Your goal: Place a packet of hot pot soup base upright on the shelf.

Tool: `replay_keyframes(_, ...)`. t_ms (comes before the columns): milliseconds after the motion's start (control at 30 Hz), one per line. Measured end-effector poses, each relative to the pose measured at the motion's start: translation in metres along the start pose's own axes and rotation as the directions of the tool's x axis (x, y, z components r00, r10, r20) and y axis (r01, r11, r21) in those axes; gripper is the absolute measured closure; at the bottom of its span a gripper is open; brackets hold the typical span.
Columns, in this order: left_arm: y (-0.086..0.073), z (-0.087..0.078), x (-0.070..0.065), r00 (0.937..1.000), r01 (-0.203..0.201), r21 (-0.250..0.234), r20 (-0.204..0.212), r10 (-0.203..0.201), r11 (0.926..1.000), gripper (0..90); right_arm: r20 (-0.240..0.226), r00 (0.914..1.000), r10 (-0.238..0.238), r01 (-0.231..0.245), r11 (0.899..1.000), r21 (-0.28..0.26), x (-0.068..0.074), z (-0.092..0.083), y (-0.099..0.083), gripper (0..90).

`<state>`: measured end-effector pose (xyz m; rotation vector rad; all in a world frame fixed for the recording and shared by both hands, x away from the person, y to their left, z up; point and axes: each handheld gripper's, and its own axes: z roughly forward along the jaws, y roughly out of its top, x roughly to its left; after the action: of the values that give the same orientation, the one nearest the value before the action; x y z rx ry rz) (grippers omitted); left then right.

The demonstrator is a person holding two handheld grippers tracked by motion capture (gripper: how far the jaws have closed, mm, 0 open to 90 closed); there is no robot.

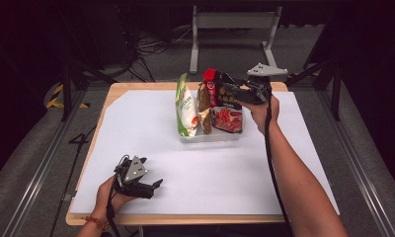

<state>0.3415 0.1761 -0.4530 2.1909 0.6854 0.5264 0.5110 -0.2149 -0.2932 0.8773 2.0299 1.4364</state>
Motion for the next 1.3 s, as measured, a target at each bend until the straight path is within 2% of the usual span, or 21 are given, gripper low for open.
replay_keyframes(233,0.0,0.0,-0.001,1.0,-0.002,0.0,0.002,0.002,1.0,9.6,-0.009,0.9998,-0.016,0.016,1.0,0.003,0.002,-0.006,-0.001,52.0)
replay_keyframes(433,0.0,0.001,-0.001,1.0,0.0,0.007,0.0,0.0,1.0,9.6,0.013,0.9992,-0.038,0.037,0.999,0.016,0.006,-0.01,-0.006,54.5)
replay_keyframes(533,0.0,0.001,-0.001,1.0,0.001,0.009,-0.002,-0.001,1.0,9.6,0.001,0.9997,-0.026,0.026,1.0,0.009,0.003,-0.014,-0.009,62.9)
replay_keyframes(633,0.001,0.002,-0.002,1.0,-0.001,0.01,-0.001,0.001,0.9999,9.6,-0.009,0.9998,-0.02,0.02,1.0,0.002,-0.002,-0.017,-0.013,67.4)
replay_keyframes(733,0.0,0.002,-0.002,1.0,0.0,0.012,-0.002,0.0,0.9999,9.6,0.007,0.9998,-0.02,0.02,1.0,0.009,-0.003,-0.019,-0.015,65.8)
replay_keyframes(800,0.0,0.002,-0.002,1.0,-0.002,0.014,-0.002,0.003,0.9999,9.6,0.029,0.9994,-0.019,0.018,1.0,0.02,-0.006,-0.022,-0.018,61.4)
replay_keyframes(867,0.0,0.002,-0.002,1.0,-0.002,0.014,-0.002,0.002,0.9999,9.6,0.045,0.9989,-0.013,0.013,1.0,0.005,-0.008,-0.025,-0.02,59.7)
replay_keyframes(900,0.0,0.002,-0.002,1.0,-0.001,0.014,-0.001,0.001,0.9999,9.6,0.039,0.9992,-0.008,0.008,1.0,0.001,-0.01,-0.027,-0.022,60.6)
replay_keyframes(933,0.0,0.002,-0.002,1.0,-0.001,0.015,-0.001,0.001,0.9999,9.6,0.024,0.9997,0.003,-0.003,1.0,-0.001,-0.011,-0.028,-0.024,65.2)
replay_keyframes(1000,0.0,0.003,-0.002,1.0,-0.002,0.018,0.0,0.002,0.9998,9.6,0.015,0.9999,-0.001,0.001,1.0,-0.006,-0.012,-0.031,-0.029,70.5)
replay_keyframes(1067,0.0,0.003,-0.002,1.0,-0.004,0.02,0.0,0.004,0.9998,9.6,0.009,0.9999,0.012,-0.012,1.0,-0.01,-0.014,-0.033,-0.031,68.9)
replay_keyframes(1133,0.001,0.003,-0.003,1.0,-0.003,0.02,-0.002,0.003,0.9998,9.6,-0.002,0.9996,0.027,-0.027,1.0,-0.015,-0.015,-0.035,-0.031,60.4)
replay_keyframes(1167,0.001,0.003,-0.003,1.0,-0.003,0.018,-0.001,0.003,0.9998,9.6,0.014,0.9997,0.021,-0.021,1.0,-0.015,-0.015,-0.036,-0.03,57.0)
replay_keyframes(1300,0.0,0.003,-0.002,1.0,-0.003,0.018,-0.001,0.003,0.9998,9.6,0.015,0.9998,0.009,-0.008,1.0,-0.021,-0.013,-0.041,-0.027,56.8)
